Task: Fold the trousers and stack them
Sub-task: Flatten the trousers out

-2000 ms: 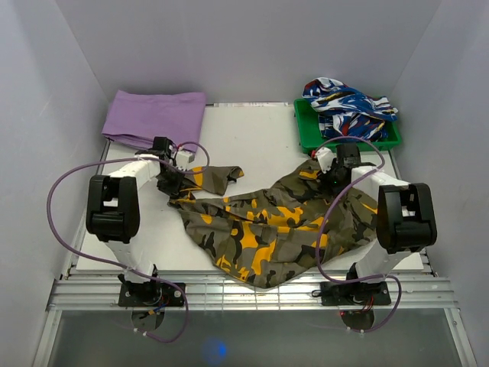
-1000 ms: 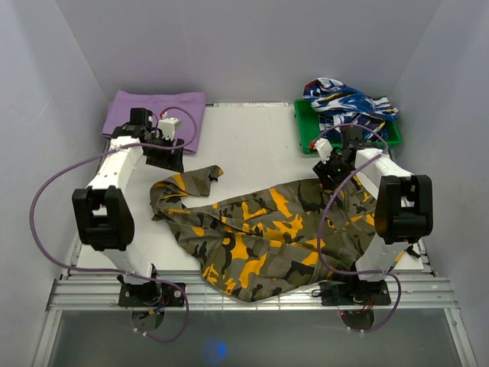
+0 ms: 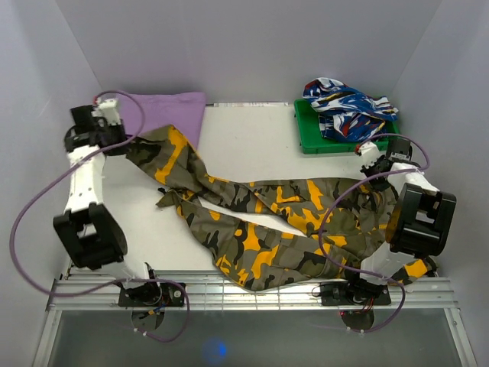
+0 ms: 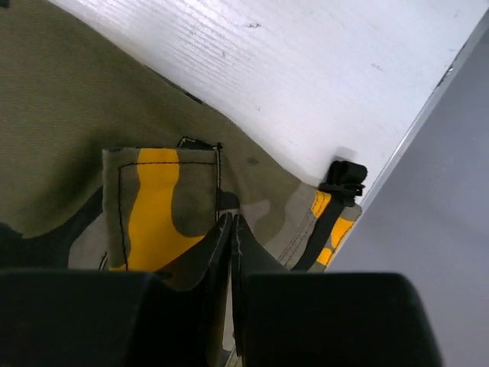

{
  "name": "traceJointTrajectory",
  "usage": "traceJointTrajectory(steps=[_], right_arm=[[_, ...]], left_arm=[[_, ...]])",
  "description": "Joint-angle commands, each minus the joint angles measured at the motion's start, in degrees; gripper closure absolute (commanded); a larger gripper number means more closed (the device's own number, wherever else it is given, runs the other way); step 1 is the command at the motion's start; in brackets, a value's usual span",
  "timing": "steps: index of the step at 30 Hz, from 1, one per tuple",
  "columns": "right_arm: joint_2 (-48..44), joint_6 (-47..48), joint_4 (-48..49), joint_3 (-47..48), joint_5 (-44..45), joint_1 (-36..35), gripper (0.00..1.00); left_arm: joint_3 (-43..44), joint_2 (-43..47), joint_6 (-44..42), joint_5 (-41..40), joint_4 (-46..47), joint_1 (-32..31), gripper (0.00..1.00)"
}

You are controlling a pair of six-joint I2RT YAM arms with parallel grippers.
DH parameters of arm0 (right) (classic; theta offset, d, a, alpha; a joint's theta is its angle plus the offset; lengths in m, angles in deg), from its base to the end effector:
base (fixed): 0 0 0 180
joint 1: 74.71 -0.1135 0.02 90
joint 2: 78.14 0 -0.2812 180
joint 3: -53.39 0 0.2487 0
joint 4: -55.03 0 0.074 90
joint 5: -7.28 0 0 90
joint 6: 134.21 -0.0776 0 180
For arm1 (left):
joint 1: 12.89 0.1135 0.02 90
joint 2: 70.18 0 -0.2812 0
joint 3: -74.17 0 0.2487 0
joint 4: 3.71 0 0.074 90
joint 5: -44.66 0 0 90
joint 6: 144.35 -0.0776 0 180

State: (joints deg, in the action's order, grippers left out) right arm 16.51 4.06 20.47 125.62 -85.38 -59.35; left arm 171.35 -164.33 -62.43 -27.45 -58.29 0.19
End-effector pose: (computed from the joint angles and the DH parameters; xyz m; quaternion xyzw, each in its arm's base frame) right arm 0.3435 -0.0906 0.1719 -0.2778 0.9174 -0.1309 0.2532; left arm 0.3762 0.0629 0.2913 0.0105 0.9341 -0.0846 0.3467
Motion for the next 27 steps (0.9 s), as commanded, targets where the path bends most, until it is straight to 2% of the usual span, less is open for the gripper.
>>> traceJointTrajectory(steps=[1,8,10,13,15,17,18,19,20,21,22,23,25,27], right_arm=[[-3.33,-0.28,-1.9,-0.51,-3.49,0.46,0.92],[-6.67,1.91,-1.81,-1.48,-5.08,3.71,0.92],[-6.59,2.88,-1.9,-1.4,-5.26,4.59,0.92],[-5.45,4.63,-2.6,-1.48,-4.64,5.65,0.92],[-3.87,5.95,-6.52,-0.61,-4.72,5.74,0.92],[-1.85,7.45,-12.15,3.15,-6.74,5.74,0.92],[-1.4,7.1,-14.62,4.39,-9.53,5.74,0.86],[-1.14,6.58,-18.47,5.54,-11.04,5.65,0.73],[-1.22,5.44,-20.08,7.38,-13.93,5.39,0.66],[-1.4,4.82,-21.05,8.0,-14.91,5.04,0.61],[-1.92,4.12,-22.19,8.27,-15.53,3.91,0.54],[-2.27,3.15,-22.29,8.36,-16.06,3.11,0.52],[-3.07,2.18,-21.94,8.01,-16.24,1.01,0.48],[-2.81,0.78,-21.76,8.1,-15.89,-0.49,0.47]], left_arm=[[-3.58,13.1,1.22,17.84,3.79,5.01,1.0],[-11.67,21.02,1.31,31.74,5.11,22.92,1.0],[-13.25,20.59,-0.35,32.56,3.19,25.14,1.0],[-16.15,17.6,-5.01,35.98,0.91,29.71,1.0],[-16.16,13.39,-14.21,36.78,-5.73,30.42,1.0],[-16.16,10.4,-20.89,36.26,-10.51,30.51,0.88],[-16.33,8.47,-24.58,35.64,-11.84,30.69,0.8],[-16.42,8.02,-25.23,33.29,-12.2,30.78,0.7],[-16.25,7.84,-25.84,32.04,-12.03,30.86,0.57],[-15.38,8.19,-26.89,31.34,-11.85,30.95,0.51],[-14.59,8.54,-27.86,30.55,-11.85,30.86,0.41],[-13.53,8.8,-28.39,30.28,-11.85,30.86,0.23],[-8.9,8.55,-29.45,28.27,-12.11,30.25,0.16],[-5.37,7.32,-31.29,26.77,-14.55,29.11,0.16]])
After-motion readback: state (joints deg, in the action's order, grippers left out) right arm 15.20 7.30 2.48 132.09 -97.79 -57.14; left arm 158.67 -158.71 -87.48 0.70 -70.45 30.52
